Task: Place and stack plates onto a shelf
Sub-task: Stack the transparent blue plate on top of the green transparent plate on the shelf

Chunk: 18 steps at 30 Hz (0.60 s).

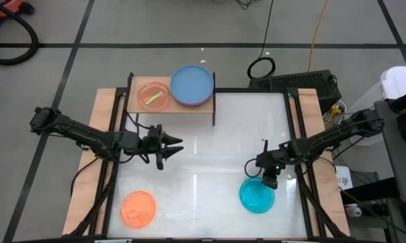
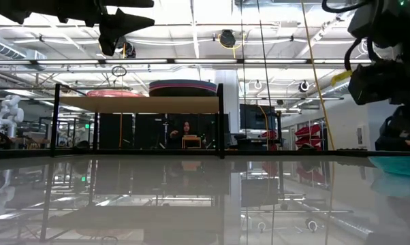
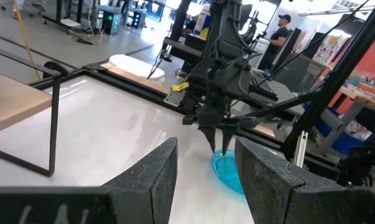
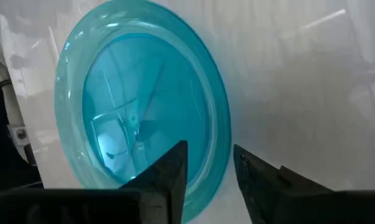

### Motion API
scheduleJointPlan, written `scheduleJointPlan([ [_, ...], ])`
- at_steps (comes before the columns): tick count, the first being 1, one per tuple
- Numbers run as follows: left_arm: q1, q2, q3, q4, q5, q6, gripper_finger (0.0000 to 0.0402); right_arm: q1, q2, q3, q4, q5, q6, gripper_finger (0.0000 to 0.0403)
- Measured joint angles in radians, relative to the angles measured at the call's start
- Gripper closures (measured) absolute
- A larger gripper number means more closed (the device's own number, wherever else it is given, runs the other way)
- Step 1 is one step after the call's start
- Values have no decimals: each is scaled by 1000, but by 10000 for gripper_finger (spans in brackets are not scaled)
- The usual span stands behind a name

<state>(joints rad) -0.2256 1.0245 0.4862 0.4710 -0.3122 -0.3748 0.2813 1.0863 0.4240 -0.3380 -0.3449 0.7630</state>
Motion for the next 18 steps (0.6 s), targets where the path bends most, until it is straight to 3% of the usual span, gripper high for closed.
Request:
scheduleJointPlan([
  [8,0,4,0,-13,0,-5,236,0,0,-25,21,30,4,303],
  [16,0,4,0,-34,0,-6,236,0,0,-36,26,29,-37,392],
  [18,0,4,0,-35,0,-9,236,0,0,-36,43,29,-47,396],
])
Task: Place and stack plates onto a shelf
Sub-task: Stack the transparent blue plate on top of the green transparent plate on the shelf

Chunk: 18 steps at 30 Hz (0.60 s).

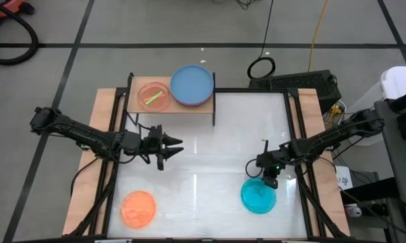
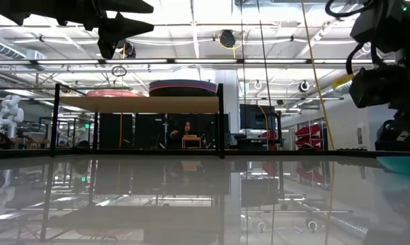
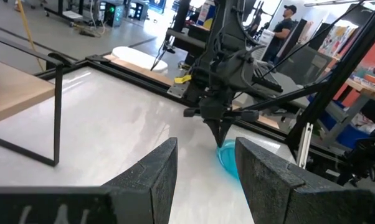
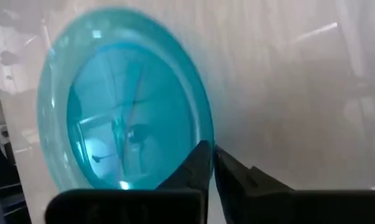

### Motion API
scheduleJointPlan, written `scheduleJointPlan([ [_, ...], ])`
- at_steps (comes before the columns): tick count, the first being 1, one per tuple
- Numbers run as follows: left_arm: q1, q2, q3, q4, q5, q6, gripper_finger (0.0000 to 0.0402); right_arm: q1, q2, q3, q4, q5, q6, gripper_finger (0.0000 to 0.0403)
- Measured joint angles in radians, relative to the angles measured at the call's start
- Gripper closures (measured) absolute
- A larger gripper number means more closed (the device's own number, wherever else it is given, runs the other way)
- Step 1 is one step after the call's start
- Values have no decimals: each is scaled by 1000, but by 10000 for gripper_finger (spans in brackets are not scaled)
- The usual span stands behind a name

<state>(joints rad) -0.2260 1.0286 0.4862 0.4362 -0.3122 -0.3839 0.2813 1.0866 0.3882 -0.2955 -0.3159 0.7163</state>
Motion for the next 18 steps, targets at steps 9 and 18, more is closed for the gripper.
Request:
scheduleJointPlan([
  [9,0,0,0,0,0,-20,236,-1,-25,140,23,135,-100,403],
  [18,0,0,0,2,0,-26,236,0,-43,353,16,373,-265,403],
])
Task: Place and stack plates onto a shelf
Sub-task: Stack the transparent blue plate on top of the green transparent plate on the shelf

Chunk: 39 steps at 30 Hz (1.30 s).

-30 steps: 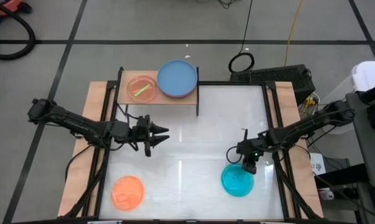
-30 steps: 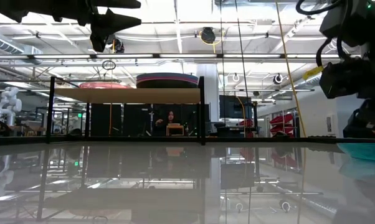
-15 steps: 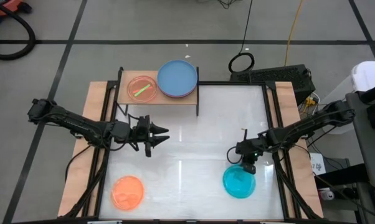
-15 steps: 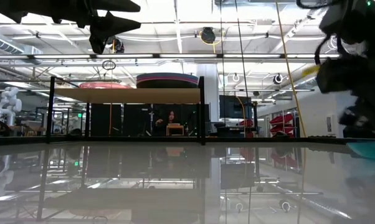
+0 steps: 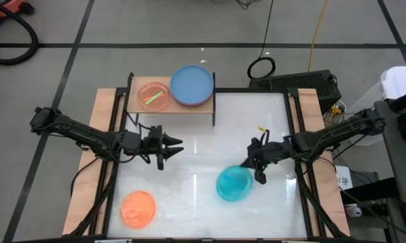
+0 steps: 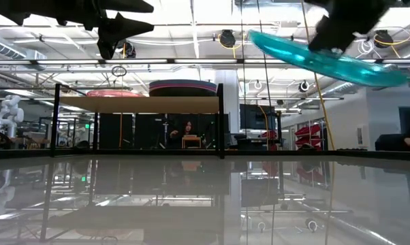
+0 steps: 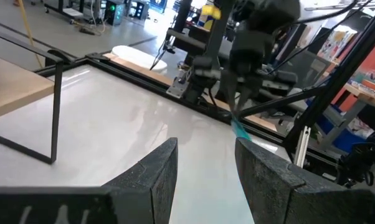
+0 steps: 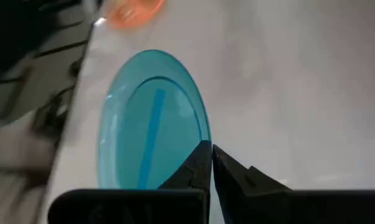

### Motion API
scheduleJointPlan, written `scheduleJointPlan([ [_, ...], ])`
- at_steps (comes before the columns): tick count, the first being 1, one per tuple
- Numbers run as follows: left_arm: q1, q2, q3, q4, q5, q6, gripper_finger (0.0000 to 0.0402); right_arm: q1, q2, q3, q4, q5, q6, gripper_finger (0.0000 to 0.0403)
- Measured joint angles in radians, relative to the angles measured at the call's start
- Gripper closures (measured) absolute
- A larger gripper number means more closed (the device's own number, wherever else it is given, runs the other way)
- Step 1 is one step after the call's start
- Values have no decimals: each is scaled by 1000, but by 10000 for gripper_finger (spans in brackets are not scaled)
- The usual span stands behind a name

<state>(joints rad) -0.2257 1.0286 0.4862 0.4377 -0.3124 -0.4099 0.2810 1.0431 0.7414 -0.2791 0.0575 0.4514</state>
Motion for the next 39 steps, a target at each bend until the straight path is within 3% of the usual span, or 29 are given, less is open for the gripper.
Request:
scheduleJointPlan([
  [6,0,0,0,8,-27,-61,236,-1,0,57,13,249,-123,403],
  [13,0,92,0,84,-63,-88,236,-38,8,56,107,418,-228,403],
  [19,13,212,0,227,-73,-31,235,-73,26,56,170,416,-284,403],
  [32,15,344,111,227,-75,-71,235,-121,46,56,207,425,-300,403],
  [36,15,412,180,182,-85,-63,235,-126,49,56,200,475,-307,403],
  [39,15,441,240,62,-180,-68,236,-132,48,56,201,499,-311,403],
])
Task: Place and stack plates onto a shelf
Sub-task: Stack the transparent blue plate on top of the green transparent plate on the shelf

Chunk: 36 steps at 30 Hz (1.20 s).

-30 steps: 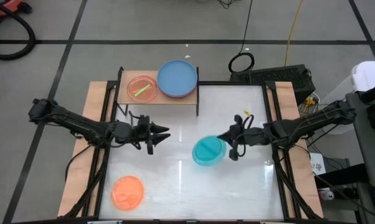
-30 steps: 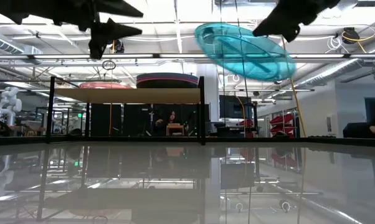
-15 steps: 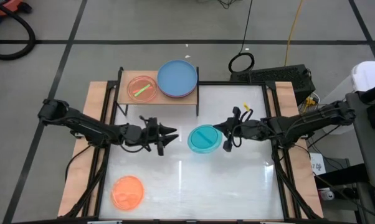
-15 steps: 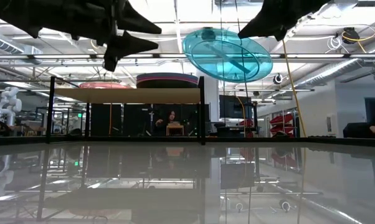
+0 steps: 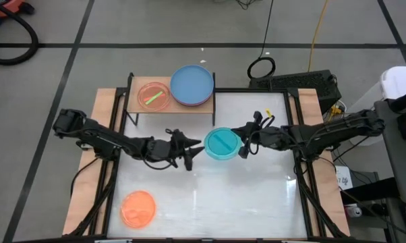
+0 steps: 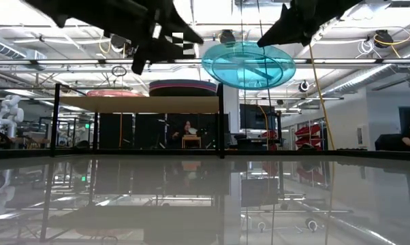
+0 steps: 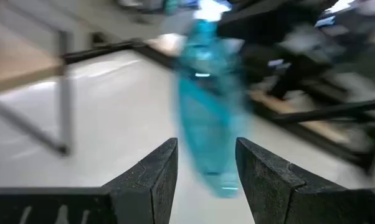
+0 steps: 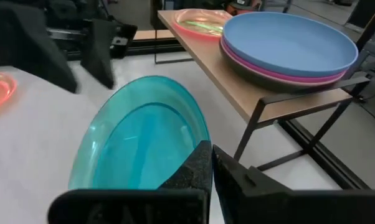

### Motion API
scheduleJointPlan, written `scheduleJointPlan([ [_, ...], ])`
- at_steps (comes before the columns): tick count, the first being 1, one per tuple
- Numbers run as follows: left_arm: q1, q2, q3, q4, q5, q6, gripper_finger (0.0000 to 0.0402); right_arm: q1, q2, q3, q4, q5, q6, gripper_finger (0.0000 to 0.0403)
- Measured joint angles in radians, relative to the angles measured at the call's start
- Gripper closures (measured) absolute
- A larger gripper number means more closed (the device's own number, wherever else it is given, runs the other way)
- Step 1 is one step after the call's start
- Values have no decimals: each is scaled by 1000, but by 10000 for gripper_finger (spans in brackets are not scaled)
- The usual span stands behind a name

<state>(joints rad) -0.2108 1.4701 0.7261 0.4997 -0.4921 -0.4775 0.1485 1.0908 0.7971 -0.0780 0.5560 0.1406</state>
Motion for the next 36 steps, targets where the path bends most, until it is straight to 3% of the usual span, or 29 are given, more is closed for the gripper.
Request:
scheduleJointPlan([
  [3,1,16,59,-144,-98,-25,236,-6,0,0,-1,1,0,403],
  [6,1,19,89,-194,-118,-33,236,-11,0,0,-1,2,-4,403],
  [36,48,143,98,-70,-117,-115,247,-12,0,0,6,20,-7,403],
])
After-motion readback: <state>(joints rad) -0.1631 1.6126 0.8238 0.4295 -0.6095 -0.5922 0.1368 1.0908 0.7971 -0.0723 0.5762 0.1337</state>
